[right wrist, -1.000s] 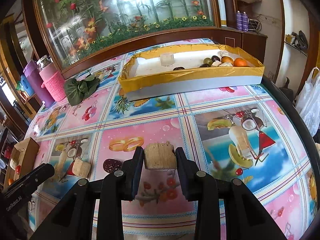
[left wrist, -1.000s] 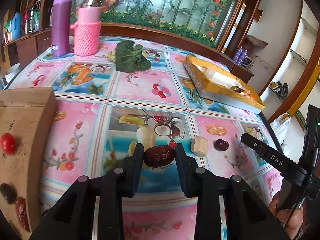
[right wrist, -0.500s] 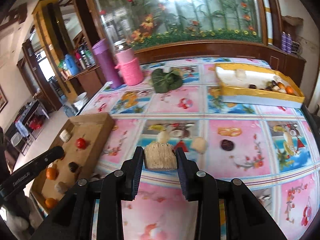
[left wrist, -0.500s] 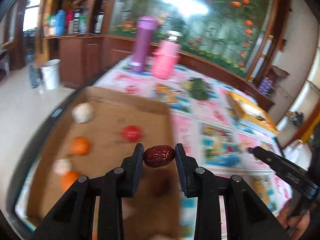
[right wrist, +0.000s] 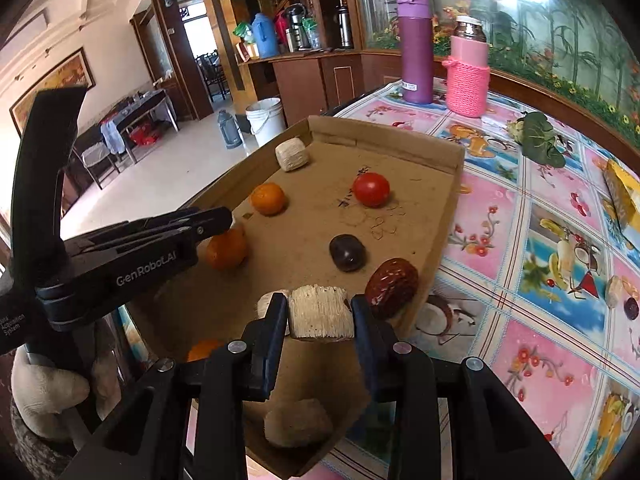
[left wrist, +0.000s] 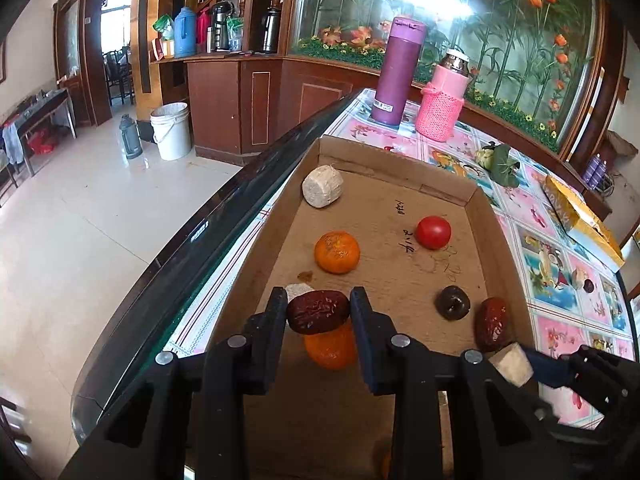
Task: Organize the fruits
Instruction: 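Open the left gripper to drop the date while the right gripper releases the pastry, then move the left gripper to a cylindrical pastry while the right gripper approaches a dark date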
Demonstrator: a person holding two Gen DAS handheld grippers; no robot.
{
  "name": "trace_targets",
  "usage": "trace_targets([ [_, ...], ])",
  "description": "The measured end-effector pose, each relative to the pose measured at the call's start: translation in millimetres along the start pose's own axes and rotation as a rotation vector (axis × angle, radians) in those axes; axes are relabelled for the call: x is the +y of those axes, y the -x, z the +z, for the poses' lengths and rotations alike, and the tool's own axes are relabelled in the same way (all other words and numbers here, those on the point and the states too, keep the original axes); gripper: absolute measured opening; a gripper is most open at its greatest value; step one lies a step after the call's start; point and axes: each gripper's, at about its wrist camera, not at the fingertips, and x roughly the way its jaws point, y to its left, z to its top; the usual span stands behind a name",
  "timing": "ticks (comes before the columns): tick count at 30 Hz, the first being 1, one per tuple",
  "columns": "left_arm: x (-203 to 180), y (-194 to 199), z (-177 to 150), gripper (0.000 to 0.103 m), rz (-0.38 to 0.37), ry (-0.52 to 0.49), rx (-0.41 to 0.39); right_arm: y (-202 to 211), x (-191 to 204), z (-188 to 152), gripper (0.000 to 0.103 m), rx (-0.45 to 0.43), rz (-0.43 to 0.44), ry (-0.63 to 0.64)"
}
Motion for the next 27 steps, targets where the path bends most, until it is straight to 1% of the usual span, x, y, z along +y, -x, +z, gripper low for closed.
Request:
trace_targets([
  [3, 2.6, -0.5, -0.5, 0.031, -0.005, 0.018, 0.006, -6.9, 5.0, -4.4, 0.036, 0.016, -0.016, 0.02],
  [4, 3.4, 0.3, -0.3, 0.031, -0.005, 0.025, 0.006, -7.3, 5.2, -4.8, 0.036, 0.014, -0.009, 0.023],
  [6, 4.3, 1.6, 0.5, 0.032, -0.004, 0.035, 0.006, -6.9, 5.9, -5.0, 0.036, 0.009, -0.023, 0.036],
  [8, 3.7, 5.1, 0.9, 0.042, -0.005, 0.042, 0.0, -5.6, 7.9, -5.4, 0.036, -0.002, -0.04, 0.051],
  [11, -0.2, 12.8, 1.8, 0.049, -0.004, 0.044, -0.015, -3.9, 9.8, -5.1, 0.036, -0.008, -0.033, 0.059],
  [12, -1.7, 15.9, 2.3, 0.051, -0.007, 0.045, -0.022, -1.9, 10.0, -5.2, 0.038, -0.013, -0.025, 0.059],
  [14, -4.8, 23.6, 3.6, 0.059, -0.011, 0.048, -0.041, 4.0, 10.1, -5.2, 0.045, -0.031, -0.015, 0.056],
  [15, -6.8, 28.2, 4.5, 0.06, -0.012, 0.047, -0.053, 7.7, 9.3, -5.2, 0.052, -0.044, -0.011, 0.051],
  [16, -9.6, 33.5, 5.2, 0.062, -0.014, 0.044, -0.07, 13.0, 6.5, -5.3, 0.056, -0.061, -0.008, 0.04],
  [18, -15.2, 40.8, 7.0, 0.066, -0.013, 0.038, -0.092, 20.9, 2.1, -5.6, 0.057, -0.083, -0.006, 0.02],
  [21, -30.3, 51.9, 8.8, 0.067, -0.025, 0.013, -0.119, 34.6, -11.1, -7.1, 0.057, -0.106, -0.01, -0.021],
  [22, -35.5, 55.4, 8.6, 0.07, -0.027, 0.001, -0.128, 39.2, -16.1, -8.3, 0.058, -0.114, -0.016, -0.032],
  [23, -42.4, 60.1, 8.2, 0.075, -0.028, -0.016, -0.139, 44.3, -22.4, -10.1, 0.059, -0.121, -0.025, -0.045],
  [25, -56.1, 68.2, 6.4, 0.079, -0.031, -0.051, -0.159, 54.2, -35.5, -15.0, 0.062, -0.131, -0.045, -0.071],
  [27, -68.5, 74.7, 5.6, 0.081, -0.04, -0.084, -0.172, 62.6, -50.2, -20.1, 0.063, -0.136, -0.067, -0.093],
])
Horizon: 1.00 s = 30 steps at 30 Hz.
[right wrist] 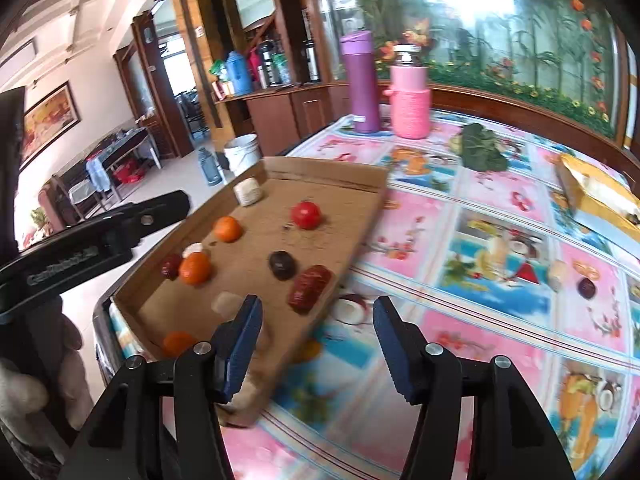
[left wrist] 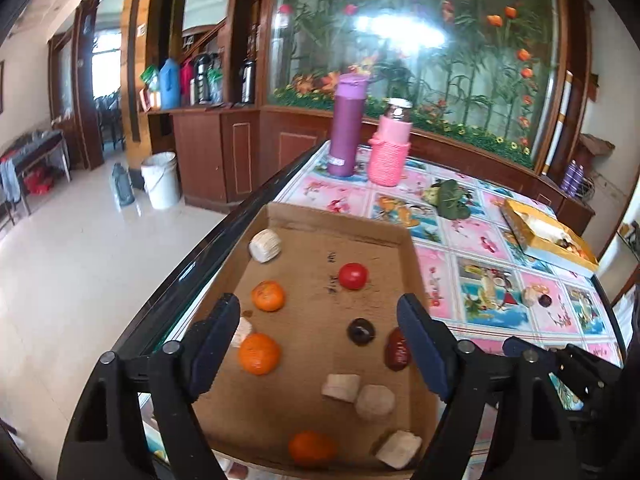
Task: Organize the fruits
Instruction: 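Move the left gripper to a cylindrical pastry while the right gripper approaches a dark date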
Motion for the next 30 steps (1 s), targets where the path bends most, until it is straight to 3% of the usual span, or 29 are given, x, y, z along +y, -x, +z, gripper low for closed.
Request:
trace_targets([
  [14, -104.2, 14.8, -10.2, 0.082, -0.125, -0.251, 0.004, 61.6, -112.5, -25.3, 0.064, -0.022, -0.197, -0.151],
  [20, -129.8, 15.4, -23.0, 0.082, -0.077, -0.332, 0.003, 85.9, -147.5, -40.3, 0.068, -0.039, -0.254, -0.215],
  [30, -146.8, 10.6, -38.8, 0.082, -0.002, -0.417, 0.002, 93.1, -167.9, -52.8, 0.068, -0.037, -0.256, -0.279],
])
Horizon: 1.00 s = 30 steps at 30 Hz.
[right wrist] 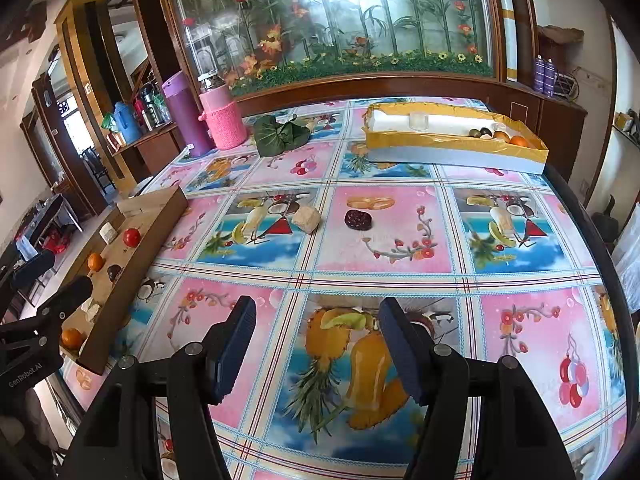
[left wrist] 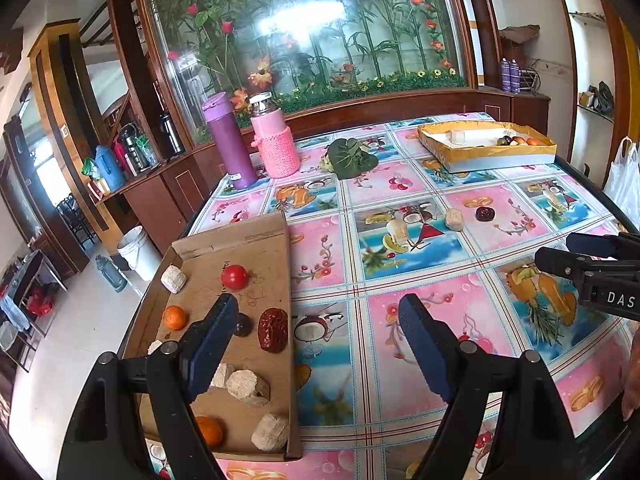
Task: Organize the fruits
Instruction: 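Move the left gripper to a cylindrical pastry while the right gripper approaches a dark date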
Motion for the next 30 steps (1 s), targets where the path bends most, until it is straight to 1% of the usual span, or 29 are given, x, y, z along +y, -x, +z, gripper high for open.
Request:
trace_targets([
  [6, -2.8, 0.9, -1.5, 0.082, -0.015, -0.004, -0.005, -3.2, -0.7, -2.6, 0.068, 0.008, 0.001, 0.002],
  [15, -3.2, -9.6, -4.8, 0.082, -0.052, 0.009, 0.031, -9.8, -3.1, -3.2, 0.068, 0.022, -0.006, 0.0],
  [19, 4.0, -18.2, -5.3, 0.082, -0.097, 0.049, 0.064, -13.6, -4.2, -0.6, 0.068, 0.028, -0.02, 0.008],
  [21, 9.6, -24.3, -5.8, 0.082, -0.123, 0.082, 0.087, -16.3, -5.6, 3.4, 0.068, 0.03, -0.034, 0.016],
  [24, 13.5, -32.0, -6.7, 0.082, -0.139, 0.115, 0.111, -25.6, -7.5, 14.2, 0.068, 0.036, -0.065, 0.04],
  [26, 13.5, -35.6, -7.0, 0.082, -0.157, 0.13, 0.121, -37.9, -10.3, 24.3, 0.068, 0.049, -0.08, 0.046],
  [30, 7.7, -37.3, -4.5, 0.082, -0.185, 0.127, 0.124, -71.4, -22.2, 47.0, 0.068, 0.068, -0.104, 0.006],
])
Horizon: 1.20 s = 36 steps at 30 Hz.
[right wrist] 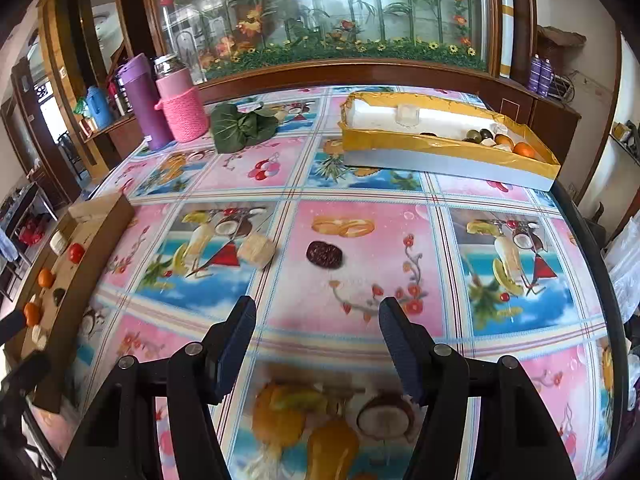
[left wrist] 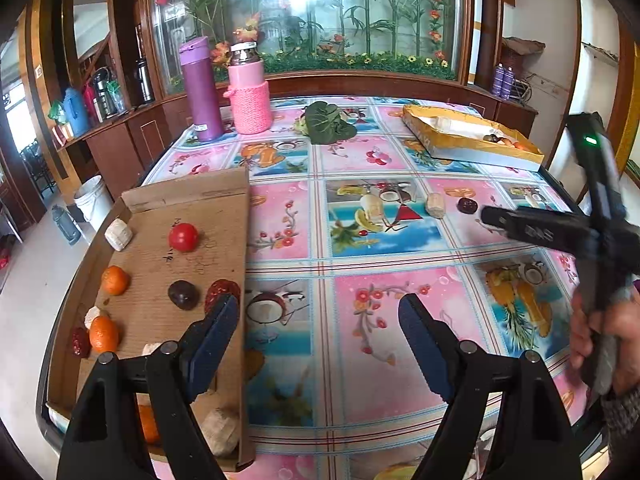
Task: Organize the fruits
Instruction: 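Move the left gripper to a cylindrical pastry while the right gripper approaches a dark date, then close the left gripper on the pastry while the right gripper closes on the dark date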
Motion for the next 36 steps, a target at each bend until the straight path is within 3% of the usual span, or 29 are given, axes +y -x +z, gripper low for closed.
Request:
trace_targets([
  [6, -10.5, -10.1, 8.4, 0.082, -0.021, -0.017, 0.011, -44.6, -6.5, 22.2, 0.063, 0.03, -0.042, -0.013],
  [9, -17.4, -20.0, 13.9, 0.082, -0.033, -0.019, 0.028, -57.8, -5.0, 25.2, 0.053, 0.049, -0.041, 0.001],
  [12, -27.5, -32.1, 20.4, 0.082, -0.041, -0.025, 0.043, -58.9, -1.8, 25.7, 0.032, 0.039, -0.03, 0.029],
  [13, -31.4, -36.4, 23.1, 0.082, -0.042, -0.029, 0.047, -58.6, -1.7, 25.4, 0.029, 0.038, -0.027, 0.036],
  [23, -72.7, -101.2, 63.0, 0.081, -0.094, 0.006, 0.121, -36.2, -42.3, 26.2, 0.029, -0.016, 0.016, -0.112],
  [28, -97.0, -135.1, 75.6, 0.081, -0.108, -0.009, 0.146, -30.6, -55.4, 26.3, 0.029, -0.031, -0.009, -0.157],
  [30, -104.8, -143.5, 78.6, 0.076, -0.101, -0.034, 0.134, -29.0, -58.0, 27.8, 0.029, -0.036, -0.003, -0.168],
  [33, -113.4, -155.0, 82.4, 0.059, -0.101, -0.061, 0.144, -26.7, -57.7, 29.6, 0.029, -0.044, -0.006, -0.166],
  [34, -115.4, -158.6, 82.6, 0.049, -0.106, -0.066, 0.154, -26.2, -57.4, 30.2, 0.029, -0.046, -0.002, -0.165],
  [36, -120.2, -159.6, 81.9, 0.042, -0.094, -0.086, 0.148, -25.3, -56.7, 30.7, 0.029, -0.05, 0.002, -0.163],
])
